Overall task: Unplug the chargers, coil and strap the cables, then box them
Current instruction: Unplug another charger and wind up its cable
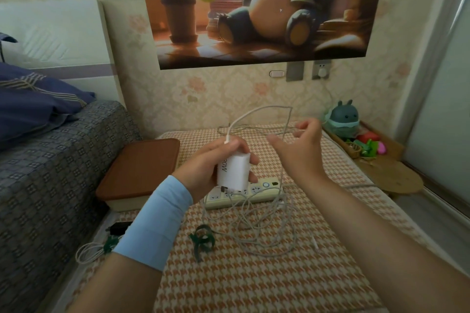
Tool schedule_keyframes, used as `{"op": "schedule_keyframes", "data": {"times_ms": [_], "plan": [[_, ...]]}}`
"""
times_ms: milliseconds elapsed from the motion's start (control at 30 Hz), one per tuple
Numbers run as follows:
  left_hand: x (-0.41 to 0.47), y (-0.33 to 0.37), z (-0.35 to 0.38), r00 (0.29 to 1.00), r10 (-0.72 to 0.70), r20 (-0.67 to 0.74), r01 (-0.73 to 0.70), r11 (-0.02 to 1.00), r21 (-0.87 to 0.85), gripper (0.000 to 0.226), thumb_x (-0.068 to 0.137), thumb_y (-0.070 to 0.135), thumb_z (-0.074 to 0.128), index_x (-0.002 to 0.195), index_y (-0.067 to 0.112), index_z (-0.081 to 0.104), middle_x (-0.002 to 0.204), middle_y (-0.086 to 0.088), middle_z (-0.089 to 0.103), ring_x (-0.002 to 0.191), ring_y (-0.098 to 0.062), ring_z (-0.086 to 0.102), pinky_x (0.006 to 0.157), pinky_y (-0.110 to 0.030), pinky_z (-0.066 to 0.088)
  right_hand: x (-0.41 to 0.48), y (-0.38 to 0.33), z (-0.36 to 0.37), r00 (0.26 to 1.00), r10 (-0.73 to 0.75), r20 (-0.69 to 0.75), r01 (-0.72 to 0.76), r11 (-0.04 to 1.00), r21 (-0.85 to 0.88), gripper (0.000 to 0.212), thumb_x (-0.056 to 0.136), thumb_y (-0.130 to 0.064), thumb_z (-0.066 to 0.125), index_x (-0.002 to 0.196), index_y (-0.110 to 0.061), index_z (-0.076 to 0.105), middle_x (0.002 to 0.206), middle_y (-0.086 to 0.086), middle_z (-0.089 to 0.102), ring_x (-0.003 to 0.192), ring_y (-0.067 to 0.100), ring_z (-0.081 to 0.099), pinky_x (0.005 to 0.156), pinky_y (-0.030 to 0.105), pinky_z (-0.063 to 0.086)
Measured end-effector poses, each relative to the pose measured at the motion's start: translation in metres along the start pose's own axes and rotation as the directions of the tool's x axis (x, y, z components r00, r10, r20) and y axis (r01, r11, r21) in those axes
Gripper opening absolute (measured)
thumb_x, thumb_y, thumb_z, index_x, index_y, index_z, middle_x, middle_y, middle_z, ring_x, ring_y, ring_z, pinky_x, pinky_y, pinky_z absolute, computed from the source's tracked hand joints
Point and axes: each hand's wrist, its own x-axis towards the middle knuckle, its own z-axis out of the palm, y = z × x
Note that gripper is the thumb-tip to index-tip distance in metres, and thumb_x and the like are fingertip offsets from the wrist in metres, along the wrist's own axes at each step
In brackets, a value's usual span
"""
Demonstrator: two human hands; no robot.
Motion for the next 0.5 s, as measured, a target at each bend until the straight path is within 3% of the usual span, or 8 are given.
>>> {"op": "schedule_keyframes", "data": {"times_ms": [100, 200, 233, 300, 333, 400, 500], "plan": [[0.002, -0.006, -0.005, 1.0, -0.016, -0.009, 0.015, 0.993, -0.113, 0.017, 0.088, 0.023, 0.053, 0.086, 0.013, 0.066, 0.087, -0.013, 0.067, 0.073, -0.038, 0.066, 0.076, -0.044, 0.05, 0.01, 0.013, -0.006, 0.974, 0.208, -0.088, -0.21, 0.977, -0.02, 0.086, 0.075, -0.045, 0.085, 0.139, -0.022, 0.032, 0.145, 0.008, 0.037, 0.134, 0.028, 0.041, 0.101, 0.034, 0.041], [0.003, -0.01, -0.007, 1.0, -0.018, 0.007, 0.019, 0.978, -0.21, 0.016, 0.083, 0.016, 0.052, 0.082, 0.012, 0.068, 0.082, -0.012, 0.065, 0.071, -0.036, 0.065, 0.076, -0.044, 0.05, 0.009, 0.03, -0.008, 0.906, 0.396, 0.151, -0.374, 0.915, -0.155, 0.106, 0.076, -0.059, 0.079, 0.157, -0.038, 0.014, 0.164, 0.009, 0.02, 0.148, 0.035, 0.027, 0.114, 0.053, 0.035], [0.004, -0.01, -0.008, 1.0, -0.021, 0.011, 0.023, 0.97, -0.242, 0.015, 0.08, 0.015, 0.054, 0.082, 0.012, 0.068, 0.081, -0.012, 0.064, 0.071, -0.035, 0.064, 0.075, -0.043, 0.051, 0.007, 0.036, -0.006, 0.871, 0.416, 0.261, -0.383, 0.908, -0.17, 0.102, 0.08, -0.06, 0.076, 0.158, -0.04, 0.014, 0.167, 0.006, 0.018, 0.15, 0.034, 0.024, 0.115, 0.055, 0.032], [0.004, -0.011, -0.007, 1.0, -0.026, -0.002, 0.025, 0.954, -0.298, 0.011, 0.077, 0.014, 0.055, 0.083, 0.011, 0.065, 0.079, -0.012, 0.062, 0.071, -0.034, 0.062, 0.069, -0.042, 0.053, 0.003, 0.043, -0.002, 0.781, 0.411, 0.47, -0.379, 0.91, -0.166, 0.075, 0.092, -0.055, 0.064, 0.156, -0.033, 0.031, 0.164, -0.001, 0.03, 0.148, 0.028, 0.031, 0.115, 0.05, 0.034], [0.005, -0.011, -0.006, 0.999, -0.04, -0.026, 0.03, 0.949, -0.314, 0.01, 0.078, 0.013, 0.055, 0.083, 0.011, 0.063, 0.077, -0.012, 0.062, 0.069, -0.034, 0.061, 0.066, -0.04, 0.054, 0.001, 0.044, 0.0, 0.742, 0.397, 0.541, -0.362, 0.916, -0.176, 0.056, 0.099, -0.049, 0.057, 0.149, -0.027, 0.046, 0.156, -0.001, 0.043, 0.143, 0.025, 0.041, 0.112, 0.046, 0.038], [0.008, -0.012, -0.004, 0.99, -0.086, -0.116, 0.052, 0.963, -0.266, 0.007, 0.086, 0.011, 0.054, 0.086, 0.01, 0.061, 0.078, -0.012, 0.063, 0.066, -0.032, 0.062, 0.063, -0.038, 0.055, 0.0, 0.043, 0.003, 0.74, 0.366, 0.565, -0.334, 0.928, -0.164, 0.033, 0.107, -0.037, 0.044, 0.122, -0.015, 0.065, 0.124, 0.003, 0.07, 0.12, 0.021, 0.061, 0.095, 0.038, 0.047], [0.017, -0.024, -0.011, 0.933, -0.15, -0.326, 0.155, 0.988, -0.011, 0.01, 0.094, 0.014, 0.057, 0.088, 0.01, 0.064, 0.085, -0.013, 0.067, 0.071, -0.032, 0.068, 0.074, -0.046, 0.058, 0.003, 0.033, 0.003, 0.803, 0.323, 0.502, -0.333, 0.94, -0.072, 0.031, 0.11, -0.027, 0.035, 0.101, -0.012, 0.06, 0.073, 0.008, 0.075, 0.073, 0.025, 0.072, 0.069, 0.034, 0.053]]}}
